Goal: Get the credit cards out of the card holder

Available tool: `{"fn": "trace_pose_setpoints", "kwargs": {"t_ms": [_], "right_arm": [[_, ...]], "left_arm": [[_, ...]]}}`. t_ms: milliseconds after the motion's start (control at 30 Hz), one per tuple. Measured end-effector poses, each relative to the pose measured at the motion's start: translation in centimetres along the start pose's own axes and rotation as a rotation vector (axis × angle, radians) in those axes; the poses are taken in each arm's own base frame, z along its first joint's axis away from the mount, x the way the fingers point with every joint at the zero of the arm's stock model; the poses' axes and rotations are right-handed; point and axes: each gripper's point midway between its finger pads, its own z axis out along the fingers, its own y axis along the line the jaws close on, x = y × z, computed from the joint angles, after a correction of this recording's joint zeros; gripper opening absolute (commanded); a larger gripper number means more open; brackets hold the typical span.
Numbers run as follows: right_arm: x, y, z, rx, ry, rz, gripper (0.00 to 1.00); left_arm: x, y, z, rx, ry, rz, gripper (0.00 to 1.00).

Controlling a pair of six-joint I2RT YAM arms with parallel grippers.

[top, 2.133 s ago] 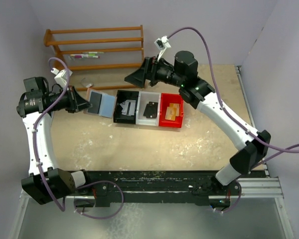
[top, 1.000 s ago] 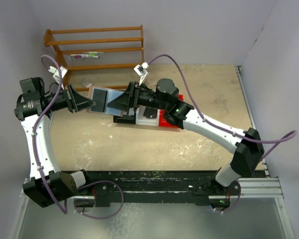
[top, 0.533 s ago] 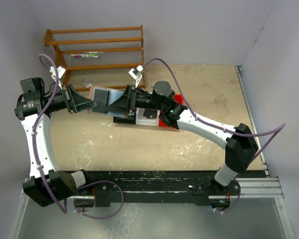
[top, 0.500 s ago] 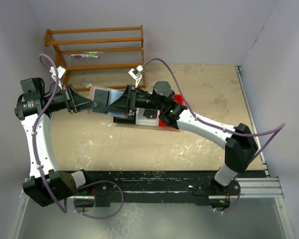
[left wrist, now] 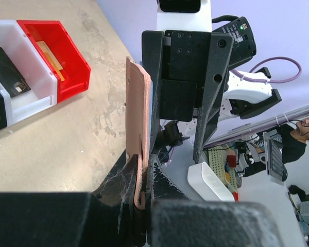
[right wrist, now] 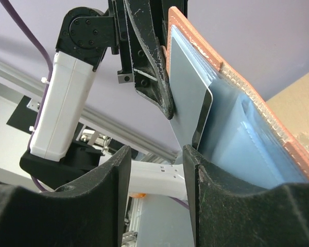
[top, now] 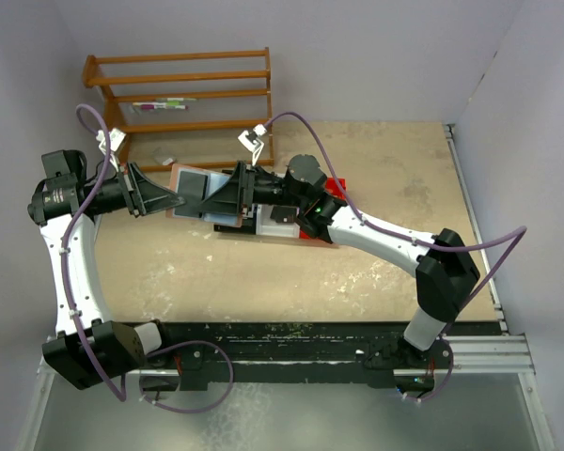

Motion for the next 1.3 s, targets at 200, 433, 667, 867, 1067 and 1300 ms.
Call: {"fn": "trace_pose_setpoints", "kwargs": {"t_ms": [200,433,667,867,1067,1300], "right_arm": [[-0.2,-0.3,-0.5,0.029,-0.002,-0.011,0.49],[-0.8,-1.0,-1.1,0.099,-0.020,-0.047,0.49],[-1.6,-1.3,-0.9,0.128,-0.046,-0.075,0.47],[-1.7,-0.6,-0.2,0.054,-0.047,-0.049,0.33],[-1.4,-0.5,-0.2,-0.034,-0.042,0.013,0.07],[-1.2,0.6,-0.5,-0.104,-0.035,0.045,0.00]], "left_arm": [[0.1,-0.1,0.0,-0.001,0.001,-0.010,0.00],[0.3,-0.5,0.0,0.002,0.000,-0.003,0.00],[0.3,-0.5,0.0,0.000,0.000,-0.005,0.00],[0.3,-0.5,0.0,0.003,0.000,-0.006,0.00],[0.3,-0.7,-0.1,0.012,-0.004,-0.013,0.00],[0.6,-1.5,-0.1,0.045,-0.005,-0.039,0.04]]}}
